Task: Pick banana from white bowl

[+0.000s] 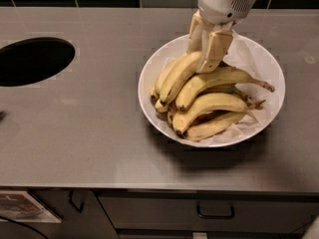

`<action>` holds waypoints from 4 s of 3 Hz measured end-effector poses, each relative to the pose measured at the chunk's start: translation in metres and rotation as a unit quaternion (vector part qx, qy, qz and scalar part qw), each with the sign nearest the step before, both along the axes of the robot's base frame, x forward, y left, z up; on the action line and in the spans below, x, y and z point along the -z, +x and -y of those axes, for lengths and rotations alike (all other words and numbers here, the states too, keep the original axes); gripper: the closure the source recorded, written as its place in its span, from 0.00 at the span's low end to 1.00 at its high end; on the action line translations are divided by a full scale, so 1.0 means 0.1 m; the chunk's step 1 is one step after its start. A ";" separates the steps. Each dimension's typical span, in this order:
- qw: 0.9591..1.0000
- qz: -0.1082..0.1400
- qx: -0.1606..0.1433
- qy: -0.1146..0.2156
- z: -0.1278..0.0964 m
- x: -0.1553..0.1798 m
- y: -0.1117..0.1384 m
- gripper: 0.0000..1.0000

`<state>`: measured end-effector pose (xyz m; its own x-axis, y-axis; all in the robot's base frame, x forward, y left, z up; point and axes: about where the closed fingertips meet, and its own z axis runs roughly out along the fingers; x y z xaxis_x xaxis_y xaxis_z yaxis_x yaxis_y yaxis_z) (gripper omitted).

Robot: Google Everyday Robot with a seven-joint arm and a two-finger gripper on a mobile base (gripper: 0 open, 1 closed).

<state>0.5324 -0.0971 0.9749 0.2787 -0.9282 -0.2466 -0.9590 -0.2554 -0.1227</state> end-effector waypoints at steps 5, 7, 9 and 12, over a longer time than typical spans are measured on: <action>1.000 0.000 0.000 0.000 0.00 0.00 0.00 0.35; 1.000 0.000 0.000 0.000 0.00 0.00 0.00 0.00; 1.000 0.026 0.006 0.005 -0.10 -0.12 0.13 0.00; 1.000 0.004 -0.004 0.001 -0.30 -0.08 0.08 0.29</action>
Offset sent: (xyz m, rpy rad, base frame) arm -0.0702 -0.0330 0.1665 0.1471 -0.5288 -0.0347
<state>0.5405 -0.0673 0.9829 0.2881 -0.9252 -0.2470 -0.9559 -0.2627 -0.1312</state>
